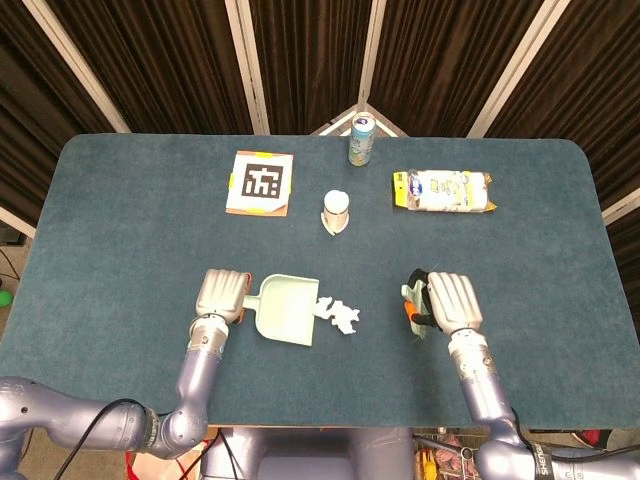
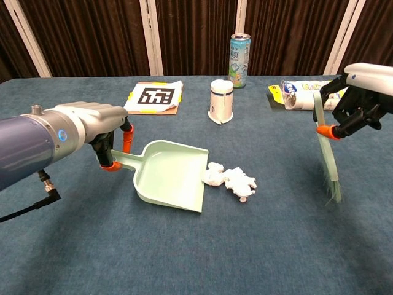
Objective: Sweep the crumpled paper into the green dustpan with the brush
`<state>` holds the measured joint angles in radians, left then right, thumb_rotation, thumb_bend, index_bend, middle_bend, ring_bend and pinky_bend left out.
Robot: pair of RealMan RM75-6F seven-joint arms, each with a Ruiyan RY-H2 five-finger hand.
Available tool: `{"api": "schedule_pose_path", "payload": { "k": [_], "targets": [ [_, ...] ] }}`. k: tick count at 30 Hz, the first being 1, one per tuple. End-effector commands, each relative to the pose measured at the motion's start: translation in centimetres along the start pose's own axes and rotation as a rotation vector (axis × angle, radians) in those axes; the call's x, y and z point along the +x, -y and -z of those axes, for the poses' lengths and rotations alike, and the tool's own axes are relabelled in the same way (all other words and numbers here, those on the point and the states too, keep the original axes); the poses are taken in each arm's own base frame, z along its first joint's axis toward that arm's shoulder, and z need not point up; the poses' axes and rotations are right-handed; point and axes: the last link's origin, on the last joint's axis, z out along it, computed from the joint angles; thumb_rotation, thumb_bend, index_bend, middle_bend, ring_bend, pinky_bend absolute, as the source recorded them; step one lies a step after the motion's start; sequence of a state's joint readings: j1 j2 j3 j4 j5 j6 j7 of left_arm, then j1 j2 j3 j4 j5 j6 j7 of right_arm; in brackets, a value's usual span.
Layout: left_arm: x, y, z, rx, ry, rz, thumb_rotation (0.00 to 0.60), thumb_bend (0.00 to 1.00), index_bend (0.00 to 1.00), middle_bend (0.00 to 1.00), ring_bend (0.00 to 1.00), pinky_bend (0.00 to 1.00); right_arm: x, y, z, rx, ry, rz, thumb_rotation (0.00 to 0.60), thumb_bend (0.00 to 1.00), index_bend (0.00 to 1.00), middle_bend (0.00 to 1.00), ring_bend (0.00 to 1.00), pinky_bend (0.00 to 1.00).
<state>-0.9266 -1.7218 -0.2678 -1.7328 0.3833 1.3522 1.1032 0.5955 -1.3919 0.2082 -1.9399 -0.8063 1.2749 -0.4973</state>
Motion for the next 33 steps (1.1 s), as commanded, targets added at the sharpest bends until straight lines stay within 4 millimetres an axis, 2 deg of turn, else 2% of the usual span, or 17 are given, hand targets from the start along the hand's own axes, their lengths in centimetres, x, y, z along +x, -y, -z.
{"api": "schedule_pose_path", "payload": {
  "k": [1,10,22,27,33],
  "targets": [
    [0.1,-0.5,-0.2,-0.006,0.0,0.005,0.6,0.51,0.56,1.0,1.0,0.98,-0.4,-0.1,0.0,-0.011,0.01,-0.009,0.6,0.67,0.82,0.88,0.9,0.79],
    [-0.1,-1.6,-0.7,-0.026,-0.001,0.028,0.6,0.51,0.57,1.0,1.0,0.98,-2.1,0.4,-0.3,-0.041,0.052,-0.083,0.6,0.67,0.83,0.88,0.9,0.78],
    [-0.1,-1.7,-1.3,-0.038,-0.008,0.046,0.6,0.51,0.57,1.0,1.0,0.98,-3.4,4.7,-1.2,-0.054,0.126,-0.357,0.6,0.68,0.83,0.88,0.9,0.79],
    [-0.1,-1.9,-1.3,-0.043,-0.009,0.048,0.6,0.51,0.57,1.0,1.0,0.98,-3.3,6.7,-1.6,-0.058,0.151,-0.457,0.6,0.68,0.84,0.88,0.9,0.79],
    [-0.3,-1.9,-1.4,-0.046,-0.004,0.058,0.6,0.51,0.57,1.0,1.0,0.98,-2.9,8.0,-2.5,-0.073,0.161,-0.558,0.6,0.68,0.84,0.88,0.9,0.78]
  ]
}}
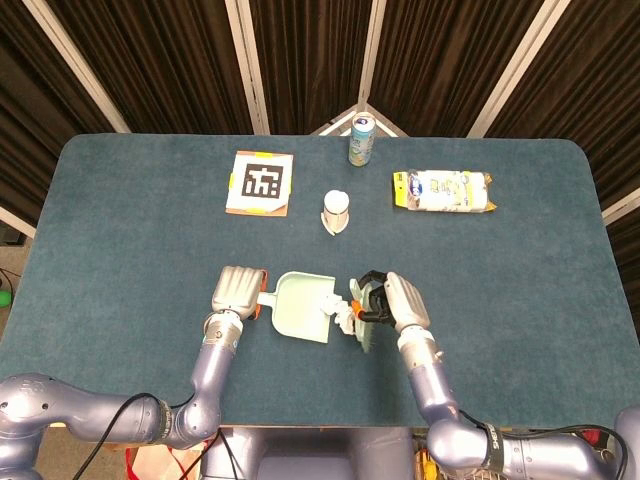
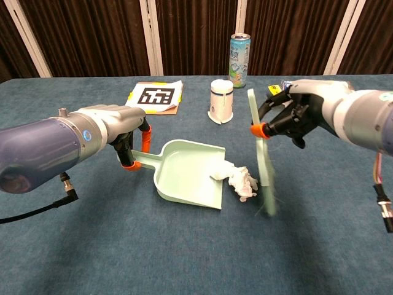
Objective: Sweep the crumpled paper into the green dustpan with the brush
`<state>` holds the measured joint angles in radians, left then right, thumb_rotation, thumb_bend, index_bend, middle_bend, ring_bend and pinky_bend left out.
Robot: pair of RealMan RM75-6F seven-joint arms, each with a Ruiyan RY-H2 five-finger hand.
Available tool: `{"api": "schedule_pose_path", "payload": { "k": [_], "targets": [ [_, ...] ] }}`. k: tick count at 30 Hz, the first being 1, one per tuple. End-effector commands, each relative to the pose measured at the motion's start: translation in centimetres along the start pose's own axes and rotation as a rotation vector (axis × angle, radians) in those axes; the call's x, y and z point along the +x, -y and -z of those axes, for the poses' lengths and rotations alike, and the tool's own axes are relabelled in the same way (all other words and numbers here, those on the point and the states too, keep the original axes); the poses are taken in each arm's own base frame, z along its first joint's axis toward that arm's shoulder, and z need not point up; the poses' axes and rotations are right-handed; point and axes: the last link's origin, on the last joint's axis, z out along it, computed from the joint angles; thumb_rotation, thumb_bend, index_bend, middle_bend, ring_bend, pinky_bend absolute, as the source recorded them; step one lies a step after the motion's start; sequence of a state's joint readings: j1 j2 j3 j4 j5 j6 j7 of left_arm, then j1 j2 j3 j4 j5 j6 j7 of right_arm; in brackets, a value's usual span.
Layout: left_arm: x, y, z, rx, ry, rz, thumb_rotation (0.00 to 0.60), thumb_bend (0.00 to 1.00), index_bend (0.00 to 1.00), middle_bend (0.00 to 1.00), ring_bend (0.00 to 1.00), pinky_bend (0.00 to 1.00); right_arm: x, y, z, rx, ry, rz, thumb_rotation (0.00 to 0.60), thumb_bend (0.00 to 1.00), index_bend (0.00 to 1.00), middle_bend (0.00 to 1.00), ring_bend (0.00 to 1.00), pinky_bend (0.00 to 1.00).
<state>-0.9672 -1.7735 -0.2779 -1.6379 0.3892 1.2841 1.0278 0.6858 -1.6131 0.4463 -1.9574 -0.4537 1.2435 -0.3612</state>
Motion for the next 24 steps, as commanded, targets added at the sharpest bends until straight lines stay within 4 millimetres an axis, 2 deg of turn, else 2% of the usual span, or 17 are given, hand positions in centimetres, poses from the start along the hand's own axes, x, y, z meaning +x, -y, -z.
{"api": "schedule_pose_path", "payload": {
  "k": [1,9,17,24],
  "targets": [
    [-0.1,-0.1,0.0,-0.002,0.001,0.004,0.6,0.51,0.57,1.0,1.0,0.98,-0.4,0.7,-0.4,0.003,0.011,-0.041,0.6,0.68,0.84,0.88,0.9,0.78],
    [-0.4,-0.8,-0.1,-0.019,0.006,0.01,0.6,0.51,0.57,1.0,1.0,0.98,-1.4,1.8,-0.4,0.018,0.068,-0.142,0.6,0.69,0.84,0.88,0.9,0.78],
    [-0.4,-1.4,-0.1,-0.023,0.002,0.01,0.6,0.51,0.57,1.0,1.0,0.98,-1.4,4.4,0.4,0.053,0.159,-0.362,0.6,0.69,0.84,0.88,0.9,0.78],
    [-0.5,-1.6,0.1,-0.026,-0.001,0.012,0.6,0.51,0.57,1.0,1.0,0.98,-0.6,5.1,0.7,0.036,0.205,-0.483,0.6,0.69,0.84,0.88,0.91,0.79]
  ]
}}
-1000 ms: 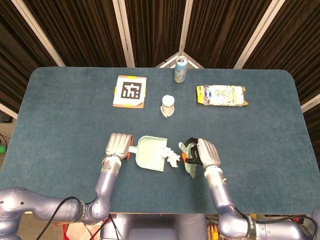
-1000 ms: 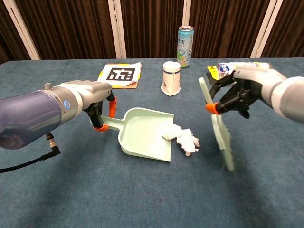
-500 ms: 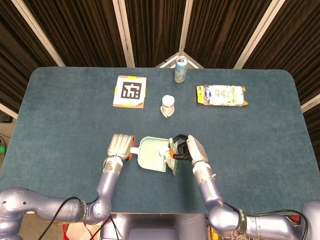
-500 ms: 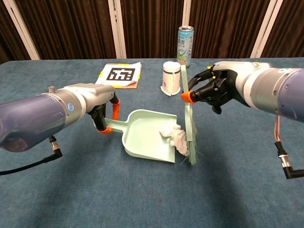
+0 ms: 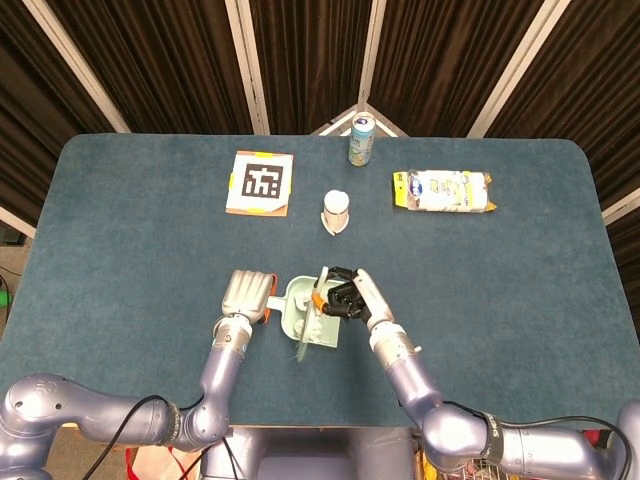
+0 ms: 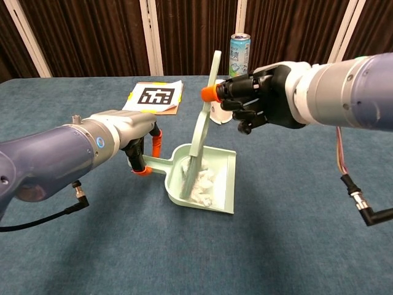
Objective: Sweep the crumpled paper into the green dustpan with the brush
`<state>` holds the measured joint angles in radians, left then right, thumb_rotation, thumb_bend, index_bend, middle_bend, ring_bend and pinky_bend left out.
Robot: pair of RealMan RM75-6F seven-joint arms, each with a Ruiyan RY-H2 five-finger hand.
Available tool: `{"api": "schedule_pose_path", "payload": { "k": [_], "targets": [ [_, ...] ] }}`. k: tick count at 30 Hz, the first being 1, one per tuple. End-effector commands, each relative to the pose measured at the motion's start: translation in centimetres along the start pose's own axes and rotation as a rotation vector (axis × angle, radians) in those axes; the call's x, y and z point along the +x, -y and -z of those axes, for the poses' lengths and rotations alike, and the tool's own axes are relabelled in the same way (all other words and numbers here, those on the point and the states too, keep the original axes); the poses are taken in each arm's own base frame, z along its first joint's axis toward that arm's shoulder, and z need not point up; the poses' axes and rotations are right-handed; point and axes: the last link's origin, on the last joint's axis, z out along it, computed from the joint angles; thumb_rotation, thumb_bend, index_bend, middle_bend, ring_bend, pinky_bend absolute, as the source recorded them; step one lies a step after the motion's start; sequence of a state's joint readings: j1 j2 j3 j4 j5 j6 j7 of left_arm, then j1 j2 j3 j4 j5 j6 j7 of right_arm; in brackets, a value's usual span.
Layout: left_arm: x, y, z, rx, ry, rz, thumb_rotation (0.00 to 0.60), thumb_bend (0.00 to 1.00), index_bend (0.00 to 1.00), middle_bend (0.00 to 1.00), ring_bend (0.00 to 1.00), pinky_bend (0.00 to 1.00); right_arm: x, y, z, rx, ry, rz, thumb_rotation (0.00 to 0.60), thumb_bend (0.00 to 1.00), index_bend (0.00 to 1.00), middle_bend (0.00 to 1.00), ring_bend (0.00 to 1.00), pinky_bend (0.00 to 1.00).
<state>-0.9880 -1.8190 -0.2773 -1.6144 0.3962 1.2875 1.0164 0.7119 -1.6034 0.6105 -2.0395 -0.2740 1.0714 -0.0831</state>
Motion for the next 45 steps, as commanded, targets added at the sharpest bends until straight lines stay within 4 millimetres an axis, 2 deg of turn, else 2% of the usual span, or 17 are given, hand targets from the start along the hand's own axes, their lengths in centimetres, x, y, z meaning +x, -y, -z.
{"api": "schedule_pose_path", "payload": {
  "k": [1,7,13,20,35,41,45],
  "targets": [
    [0.0,0.0,0.0,0.002,-0.001,0.0,0.6,0.51,0.57,1.0,1.0,0.98,0.6,0.7,0.3,0.014,-0.004,-0.014,0.6,0.69,0.84,0.88,0.91,0.79],
    [0.0,0.3,0.2,0.007,-0.003,0.001,0.6,0.51,0.57,1.0,1.0,0.98,2.6,0.8,0.6,0.054,-0.097,0.143,0.6,0.69,0.84,0.88,0.91,0.78],
    [-0.1,0.3,0.5,0.006,-0.001,0.002,0.6,0.51,0.57,1.0,1.0,0.98,4.2,-1.5,0.8,0.034,-0.165,0.261,0.6,0.69,0.84,0.88,0.91,0.79],
    [0.1,-0.1,0.8,0.004,0.003,0.021,0.6,0.51,0.57,1.0,1.0,0.98,5.0,-3.7,0.6,0.004,-0.191,0.264,0.6,0.69,0.84,0.88,0.91,0.79],
    [0.2,-1.1,1.1,-0.008,0.024,0.08,0.6,0.51,0.57,1.0,1.0,0.98,3.7,-5.1,0.3,-0.012,-0.154,0.213,0.6,0.69,0.84,0.88,0.91,0.78],
    [0.1,-1.3,1.1,-0.01,0.031,0.09,0.6,0.51,0.57,1.0,1.0,0.98,2.9,-4.8,0.1,-0.01,-0.136,0.128,0.6,0.69,0.84,0.88,0.91,0.79],
    [-0.1,-1.4,1.1,-0.012,0.034,0.088,0.6,0.51,0.57,1.0,1.0,0.98,2.3,-3.8,0.0,-0.001,-0.116,0.032,0.6,0.7,0.85,0.88,0.91,0.79]
  ]
}}
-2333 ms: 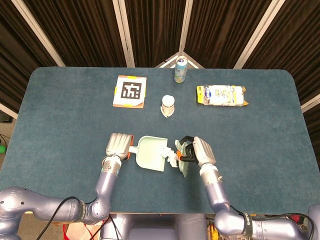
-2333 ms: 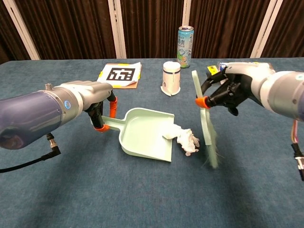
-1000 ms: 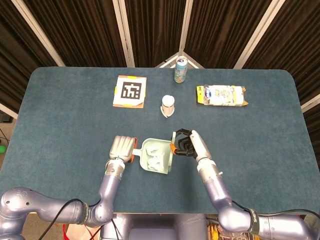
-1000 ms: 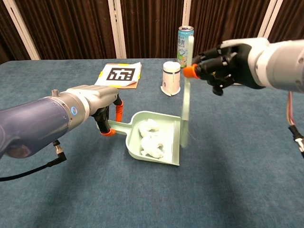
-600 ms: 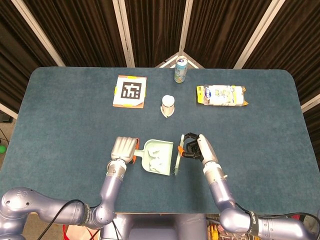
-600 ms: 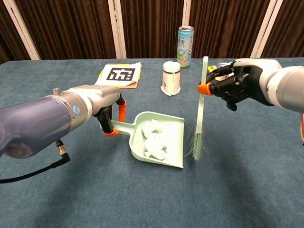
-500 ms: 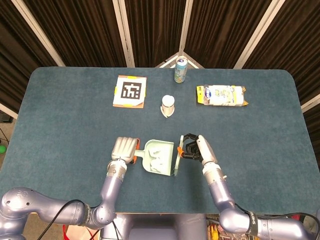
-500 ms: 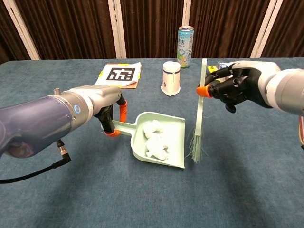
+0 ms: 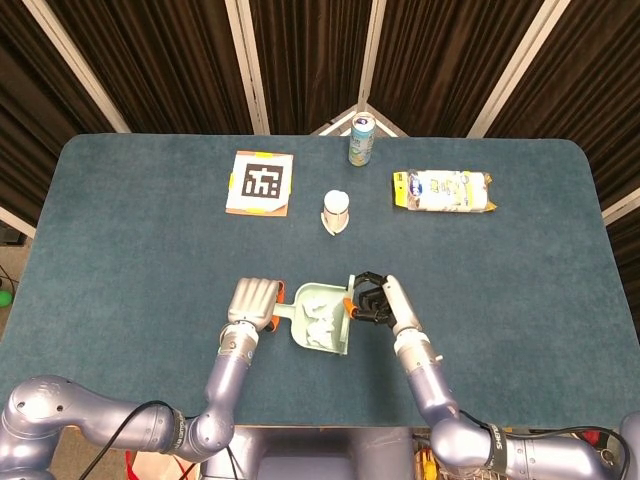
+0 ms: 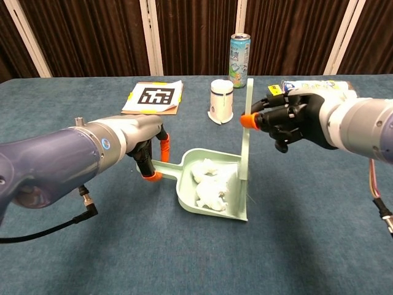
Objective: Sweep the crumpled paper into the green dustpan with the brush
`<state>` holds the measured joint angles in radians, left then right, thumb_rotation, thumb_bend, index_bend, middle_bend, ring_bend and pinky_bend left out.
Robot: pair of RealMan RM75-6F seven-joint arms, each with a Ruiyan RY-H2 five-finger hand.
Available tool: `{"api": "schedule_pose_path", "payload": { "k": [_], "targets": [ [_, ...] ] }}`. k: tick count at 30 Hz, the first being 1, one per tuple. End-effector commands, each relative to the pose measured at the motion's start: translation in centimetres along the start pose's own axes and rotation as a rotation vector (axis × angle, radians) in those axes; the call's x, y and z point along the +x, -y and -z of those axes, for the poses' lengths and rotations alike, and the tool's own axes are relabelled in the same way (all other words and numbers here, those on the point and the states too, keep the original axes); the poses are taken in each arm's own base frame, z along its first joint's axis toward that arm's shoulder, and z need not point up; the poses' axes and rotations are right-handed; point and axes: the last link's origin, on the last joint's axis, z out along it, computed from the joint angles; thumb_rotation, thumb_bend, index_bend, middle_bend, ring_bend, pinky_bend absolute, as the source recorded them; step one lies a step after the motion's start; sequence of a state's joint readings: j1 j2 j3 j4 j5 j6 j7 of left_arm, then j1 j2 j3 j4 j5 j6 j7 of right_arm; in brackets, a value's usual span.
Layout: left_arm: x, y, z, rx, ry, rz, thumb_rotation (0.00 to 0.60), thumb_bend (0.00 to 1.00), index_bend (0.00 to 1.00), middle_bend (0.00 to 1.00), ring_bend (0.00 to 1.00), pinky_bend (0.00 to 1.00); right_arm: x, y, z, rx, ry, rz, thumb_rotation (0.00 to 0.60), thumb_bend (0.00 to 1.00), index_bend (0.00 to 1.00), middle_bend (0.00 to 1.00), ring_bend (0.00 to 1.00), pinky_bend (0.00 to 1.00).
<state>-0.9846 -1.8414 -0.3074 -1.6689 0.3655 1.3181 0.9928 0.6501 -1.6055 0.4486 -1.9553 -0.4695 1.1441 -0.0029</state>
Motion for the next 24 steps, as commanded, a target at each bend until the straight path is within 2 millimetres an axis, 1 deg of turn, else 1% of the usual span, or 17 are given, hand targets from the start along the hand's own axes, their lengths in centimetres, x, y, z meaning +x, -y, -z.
{"api": "schedule_pose_path", "payload": {
  "k": [1,7,12,13,14,15,16,17,19,21,24],
  "targets": [
    [-0.1,0.0,0.0,0.0,0.002,-0.001,0.6,0.51,0.57,1.0,1.0,0.98,-0.6,1.0,0.0,0.001,0.025,-0.091,0.6,0.71,0.85,0.88,0.91,0.79],
    [-0.2,-0.2,-0.1,-0.002,0.001,0.005,0.6,0.51,0.57,1.0,1.0,0.98,-1.1,2.4,0.1,-0.009,0.069,-0.22,0.6,0.71,0.85,0.88,0.91,0.79],
    [-0.1,0.0,-0.3,0.005,-0.004,0.009,0.6,0.49,0.55,1.0,1.0,0.98,-0.9,3.1,0.4,-0.034,0.102,-0.3,0.6,0.71,0.85,0.88,0.91,0.78],
    [-0.1,0.1,-0.3,0.008,-0.005,0.008,0.6,0.46,0.53,1.0,1.0,0.98,-0.8,3.2,0.4,-0.032,0.103,-0.307,0.6,0.71,0.85,0.88,0.91,0.78],
    [-0.1,0.3,-0.3,0.009,-0.006,0.004,0.6,0.4,0.49,1.0,0.99,0.97,-0.6,3.3,0.3,-0.029,0.102,-0.301,0.6,0.71,0.85,0.88,0.91,0.79],
    [-0.1,0.4,-0.3,0.01,-0.008,-0.001,0.6,0.31,0.44,0.98,0.98,0.97,-0.4,3.4,0.3,-0.026,0.098,-0.292,0.6,0.71,0.85,0.88,0.91,0.79],
    [-0.1,0.6,-0.3,0.01,-0.012,-0.007,0.6,0.24,0.41,0.97,0.97,0.97,-0.2,3.4,0.3,-0.022,0.093,-0.286,0.6,0.71,0.85,0.88,0.91,0.79],
    [-0.1,0.8,-0.3,0.01,-0.014,-0.014,0.6,0.12,0.36,0.95,0.95,0.97,0.0,3.5,0.3,-0.02,0.089,-0.282,0.6,0.71,0.85,0.88,0.91,0.79],
    [0.0,1.2,-0.2,0.01,-0.023,-0.033,0.6,0.02,0.29,0.92,0.93,0.97,0.4,3.5,0.2,-0.016,0.078,-0.272,0.6,0.71,0.85,0.88,0.91,0.79],
    [0.2,1.6,-0.1,0.013,-0.029,-0.055,0.6,0.0,0.21,0.9,0.92,0.97,0.8,3.6,0.3,-0.009,0.067,-0.258,0.6,0.71,0.85,0.88,0.91,0.79],
    [0.8,2.4,0.2,0.02,-0.042,-0.072,0.6,0.0,0.15,0.88,0.92,0.97,1.4,3.6,0.3,0.002,0.051,-0.24,0.6,0.71,0.85,0.88,0.91,0.79]
  ]
}}
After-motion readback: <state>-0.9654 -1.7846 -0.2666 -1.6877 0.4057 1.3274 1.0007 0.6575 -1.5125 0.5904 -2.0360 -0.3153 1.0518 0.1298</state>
